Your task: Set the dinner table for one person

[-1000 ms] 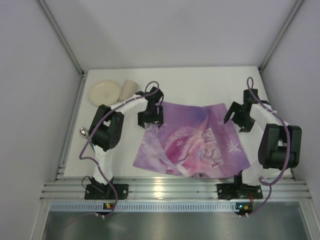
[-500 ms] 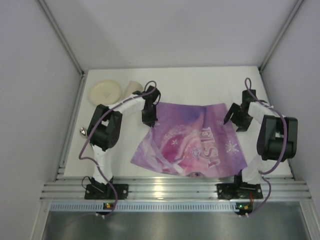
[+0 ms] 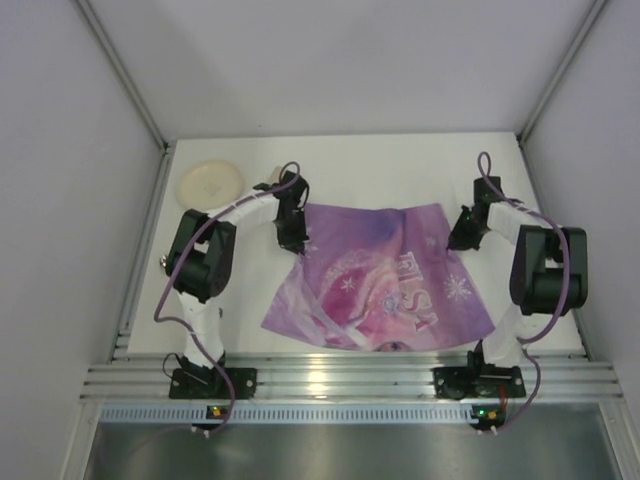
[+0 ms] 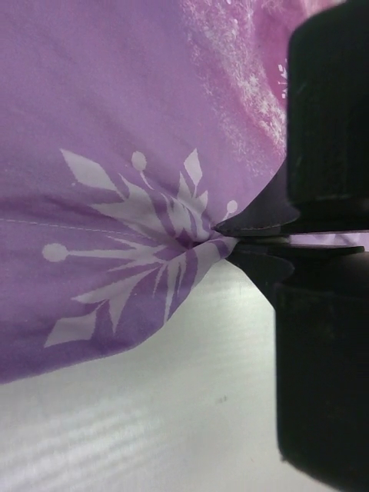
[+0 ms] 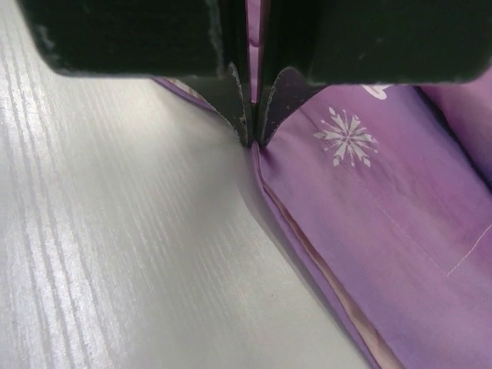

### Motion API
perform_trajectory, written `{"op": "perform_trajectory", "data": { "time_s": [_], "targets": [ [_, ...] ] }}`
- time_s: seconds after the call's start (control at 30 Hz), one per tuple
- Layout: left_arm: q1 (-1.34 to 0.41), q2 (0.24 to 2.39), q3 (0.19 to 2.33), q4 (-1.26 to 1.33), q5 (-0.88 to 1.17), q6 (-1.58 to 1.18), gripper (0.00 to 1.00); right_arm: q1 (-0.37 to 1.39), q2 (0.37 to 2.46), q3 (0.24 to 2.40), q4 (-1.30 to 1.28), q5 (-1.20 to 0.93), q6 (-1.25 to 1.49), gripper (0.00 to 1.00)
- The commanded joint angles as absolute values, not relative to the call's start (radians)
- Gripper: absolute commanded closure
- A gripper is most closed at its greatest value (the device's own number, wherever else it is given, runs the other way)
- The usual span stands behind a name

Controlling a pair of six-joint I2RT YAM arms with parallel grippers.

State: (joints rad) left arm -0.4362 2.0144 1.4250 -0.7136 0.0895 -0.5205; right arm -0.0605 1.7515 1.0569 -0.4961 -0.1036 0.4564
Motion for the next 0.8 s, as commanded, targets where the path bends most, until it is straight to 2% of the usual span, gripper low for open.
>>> {"op": "perform_trajectory", "data": {
  "time_s": [0.0, 0.17, 0.63, 0.67, 0.7, 0.73, 0.77],
  "targets": [
    [-0.341, 2.019, 1.338, -0.738, 0.038, -0.482, 1.00, -0.052, 1.792, 1.104, -0.567, -0.019, 0.437, 1.00],
    [-0.247, 1.980, 1.307, -0.755, -0.035, -0.417, 1.00, -0.054, 1.808, 1.204, -0.655, 0.080, 0.443, 1.00],
    [-0.183, 1.947, 1.282, -0.804, -0.101, -0.406, 1.00, -0.020, 1.914, 1.348, -0.640, -0.020, 0.446, 1.00],
    [-0.183, 1.931, 1.281, -0.805, -0.101, -0.413, 0.71, -0.020, 1.905, 1.350, -0.634, -0.034, 0.437, 1.00],
    [-0.183, 1.922, 1.281, -0.805, -0.101, -0.417, 0.52, -0.021, 1.899, 1.351, -0.632, -0.035, 0.433, 1.00],
    [-0.183, 1.913, 1.282, -0.807, -0.104, -0.420, 0.38, -0.020, 1.891, 1.358, -0.638, -0.034, 0.431, 0.98],
    [-0.183, 1.896, 1.285, -0.818, -0.110, -0.428, 0.24, -0.021, 1.873, 1.359, -0.643, -0.029, 0.428, 0.91]
  ]
}}
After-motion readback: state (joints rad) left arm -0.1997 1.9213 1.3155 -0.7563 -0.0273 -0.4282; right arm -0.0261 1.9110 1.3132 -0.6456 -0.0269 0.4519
